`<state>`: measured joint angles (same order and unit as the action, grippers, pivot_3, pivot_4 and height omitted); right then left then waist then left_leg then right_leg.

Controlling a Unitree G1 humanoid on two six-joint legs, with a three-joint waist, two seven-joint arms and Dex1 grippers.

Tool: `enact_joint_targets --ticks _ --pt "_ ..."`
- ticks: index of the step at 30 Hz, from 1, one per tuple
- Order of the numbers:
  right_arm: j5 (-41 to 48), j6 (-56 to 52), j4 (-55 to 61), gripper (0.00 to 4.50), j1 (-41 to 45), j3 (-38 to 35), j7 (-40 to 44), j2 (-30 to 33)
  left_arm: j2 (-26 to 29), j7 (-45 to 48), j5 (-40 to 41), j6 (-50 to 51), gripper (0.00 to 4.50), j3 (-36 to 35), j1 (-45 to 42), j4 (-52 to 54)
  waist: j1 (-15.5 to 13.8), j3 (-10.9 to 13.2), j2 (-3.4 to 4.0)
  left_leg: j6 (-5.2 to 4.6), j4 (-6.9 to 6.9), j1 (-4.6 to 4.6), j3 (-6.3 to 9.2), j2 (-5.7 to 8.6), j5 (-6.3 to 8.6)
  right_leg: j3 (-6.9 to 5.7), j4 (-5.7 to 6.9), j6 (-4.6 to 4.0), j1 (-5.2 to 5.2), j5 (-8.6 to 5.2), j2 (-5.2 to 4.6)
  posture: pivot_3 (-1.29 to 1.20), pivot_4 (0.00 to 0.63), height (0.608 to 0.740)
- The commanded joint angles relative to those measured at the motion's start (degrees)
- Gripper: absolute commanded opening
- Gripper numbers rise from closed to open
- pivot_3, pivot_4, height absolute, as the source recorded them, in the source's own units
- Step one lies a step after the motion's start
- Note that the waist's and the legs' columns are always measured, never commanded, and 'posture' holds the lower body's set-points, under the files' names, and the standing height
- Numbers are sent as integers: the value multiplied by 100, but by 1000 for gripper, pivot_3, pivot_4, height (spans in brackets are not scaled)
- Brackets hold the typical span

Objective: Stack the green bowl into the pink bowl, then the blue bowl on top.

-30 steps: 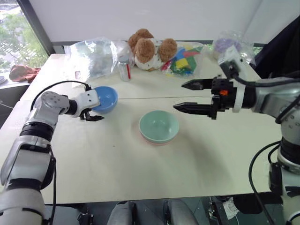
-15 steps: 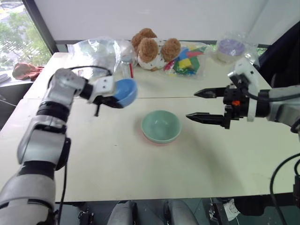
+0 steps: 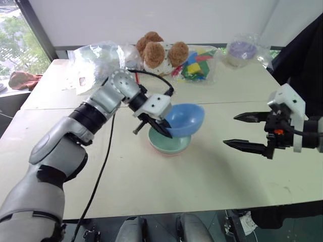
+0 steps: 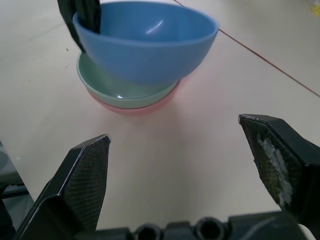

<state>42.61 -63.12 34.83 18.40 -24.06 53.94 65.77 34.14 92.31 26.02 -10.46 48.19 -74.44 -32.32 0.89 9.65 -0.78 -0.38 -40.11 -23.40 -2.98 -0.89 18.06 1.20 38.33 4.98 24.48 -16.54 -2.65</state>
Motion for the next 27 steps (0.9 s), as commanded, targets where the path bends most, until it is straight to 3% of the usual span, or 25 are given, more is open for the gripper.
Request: enact_joint_targets --ticks 1,5,10,11,14,19,27 --pt "112 41 175 4500 -50 -360 -82 127 305 19 246 -80 29 379 -204 242 -12 0 0 0 1 -1 0 0 0 0 -1 0 1 0 1 0 150 740" --pt "140 109 139 4500 -104 -364 -109 195 376 19 125 -270 1572 566 -213 133 -36 0 -1 0 1 -4 3 1 0 -2 -3 0 1 -1 1 0 150 740" --pt "128 194 39 4500 -11 -226 -133 259 175 19 281 -99 4179 14 -248 -83 -44 1 -1 0 -4 -6 2 6 0 -4 -10 0 -5 -1 -2 0 150 740" --pt "127 221 27 4500 4 -185 -128 271 93 19 362 128 4435 -326 -301 -224 -35 1 -2 0 -4 -6 2 6 0 -3 -11 0 -5 -1 -2 0 150 740" --pt "118 316 -60 4500 76 -16 -107 302 89 19 485 775 4435 -1326 -336 -564 -15 2 -3 -1 -3 -6 5 4 0 -8 -11 1 -4 -1 2 0 150 740" --pt "-2 568 -324 4500 201 339 -11 356 993 19 740 1880 4435 -2153 335 274 61 -3 7 -2 10 1 8 -3 1 2 -10 1 2 -1 10 0 150 740" --pt "-204 1048 -701 4500 343 929 344 388 2327 -977 1078 3535 4435 -4008 2763 2577 -29 0 2 1 -2 -3 11 -3 -1 -2 -9 1 -2 -1 -10 0 150 740"
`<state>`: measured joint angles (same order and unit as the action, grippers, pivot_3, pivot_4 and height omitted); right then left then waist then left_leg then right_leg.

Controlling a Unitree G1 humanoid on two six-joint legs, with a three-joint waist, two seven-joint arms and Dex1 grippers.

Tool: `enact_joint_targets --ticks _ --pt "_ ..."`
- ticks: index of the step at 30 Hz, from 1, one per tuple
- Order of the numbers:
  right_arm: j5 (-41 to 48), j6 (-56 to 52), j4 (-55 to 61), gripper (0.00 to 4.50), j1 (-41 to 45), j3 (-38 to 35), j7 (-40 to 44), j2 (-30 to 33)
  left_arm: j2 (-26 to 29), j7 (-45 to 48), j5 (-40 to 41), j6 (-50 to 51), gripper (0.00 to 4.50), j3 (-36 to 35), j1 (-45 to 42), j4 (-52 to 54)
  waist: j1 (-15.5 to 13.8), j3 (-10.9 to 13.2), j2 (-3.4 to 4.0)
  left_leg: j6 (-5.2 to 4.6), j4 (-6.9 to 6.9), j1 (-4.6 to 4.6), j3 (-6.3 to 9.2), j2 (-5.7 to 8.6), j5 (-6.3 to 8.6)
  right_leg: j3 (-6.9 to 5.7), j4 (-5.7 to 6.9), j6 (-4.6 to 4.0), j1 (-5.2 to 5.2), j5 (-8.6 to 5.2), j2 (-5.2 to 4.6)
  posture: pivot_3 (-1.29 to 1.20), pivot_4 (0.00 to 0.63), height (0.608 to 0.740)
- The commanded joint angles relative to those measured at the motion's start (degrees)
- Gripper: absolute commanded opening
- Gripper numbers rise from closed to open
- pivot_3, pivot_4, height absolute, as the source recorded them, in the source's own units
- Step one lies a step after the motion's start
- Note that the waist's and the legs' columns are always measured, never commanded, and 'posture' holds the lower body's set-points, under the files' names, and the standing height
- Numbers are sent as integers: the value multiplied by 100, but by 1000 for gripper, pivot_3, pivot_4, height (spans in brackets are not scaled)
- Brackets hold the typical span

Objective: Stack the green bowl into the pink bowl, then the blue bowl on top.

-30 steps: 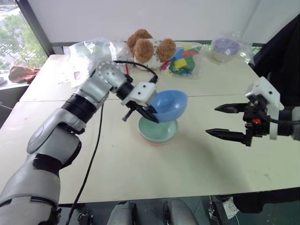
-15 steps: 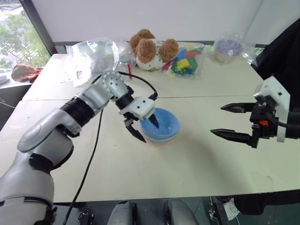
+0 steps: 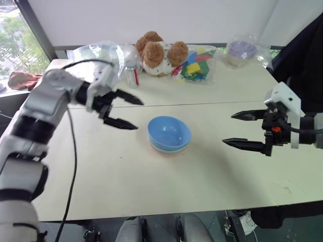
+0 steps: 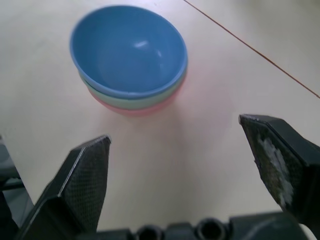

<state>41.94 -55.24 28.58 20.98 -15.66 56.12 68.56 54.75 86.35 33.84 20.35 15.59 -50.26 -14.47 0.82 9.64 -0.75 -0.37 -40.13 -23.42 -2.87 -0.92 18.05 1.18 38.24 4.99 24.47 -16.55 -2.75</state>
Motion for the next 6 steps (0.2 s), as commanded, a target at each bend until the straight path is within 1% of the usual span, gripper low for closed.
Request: enact_joint_targets --ticks 1,4,6 --pt "-174 326 -136 4500 112 164 171 100 373 -545 386 634 4435 -1004 692 1088 -38 0 -2 0 -1 0 1 2 0 -3 0 0 -1 0 -4 0 150 740" --pt "-249 469 -277 4500 254 387 264 60 569 -922 561 1044 4435 -1628 1528 1768 -39 0 -2 0 -2 0 1 8 0 -7 -2 0 -7 0 -14 0 150 740" --pt "-289 542 -376 4500 366 518 317 37 607 -1135 709 1310 4435 -2002 1948 2114 -27 0 -2 0 -2 2 1 8 0 -7 -2 0 -8 0 -14 0 150 740"
